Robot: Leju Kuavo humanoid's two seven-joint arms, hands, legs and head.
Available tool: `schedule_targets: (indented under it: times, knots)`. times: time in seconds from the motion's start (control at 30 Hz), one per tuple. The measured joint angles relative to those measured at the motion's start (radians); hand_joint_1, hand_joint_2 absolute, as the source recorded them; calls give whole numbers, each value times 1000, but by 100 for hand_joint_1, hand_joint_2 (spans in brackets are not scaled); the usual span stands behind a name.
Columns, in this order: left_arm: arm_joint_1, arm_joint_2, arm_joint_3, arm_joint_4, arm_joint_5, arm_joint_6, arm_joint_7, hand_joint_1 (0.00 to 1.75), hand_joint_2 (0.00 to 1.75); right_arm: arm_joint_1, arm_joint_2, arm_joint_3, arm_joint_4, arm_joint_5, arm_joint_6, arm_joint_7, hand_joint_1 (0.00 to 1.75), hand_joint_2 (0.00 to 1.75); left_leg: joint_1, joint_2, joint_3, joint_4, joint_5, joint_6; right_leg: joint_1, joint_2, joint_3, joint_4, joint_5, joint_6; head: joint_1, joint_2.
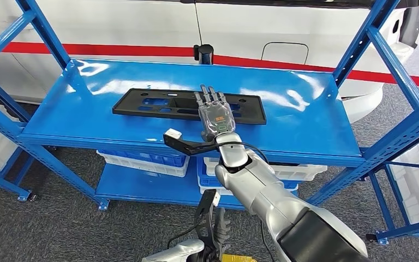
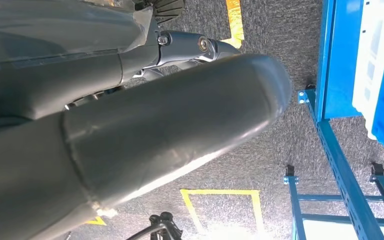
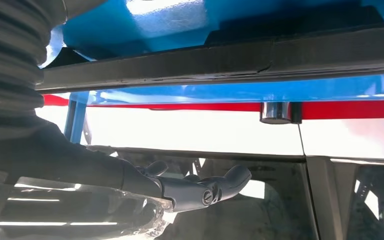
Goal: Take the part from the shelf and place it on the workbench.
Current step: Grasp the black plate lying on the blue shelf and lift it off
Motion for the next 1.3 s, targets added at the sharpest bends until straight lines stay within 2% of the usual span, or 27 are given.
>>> schedule_targets:
  times: [0.63, 1.3]
  knots:
    - [-2, 0, -8, -26, 25, 14, -4, 0, 0, -1, -14, -17, 38, 6, 78, 40, 0, 175, 0, 0, 0, 0, 0, 0, 0, 0, 0, 0, 0, 0, 0, 0]
    - [-2, 0, -9, -27, 32, 9, -12, 0, 0, -2, -73, -79, 49, 0, 118, 105, 0, 175, 0, 0, 7, 0, 0, 0, 0, 0, 6, -1, 0, 0, 0, 0]
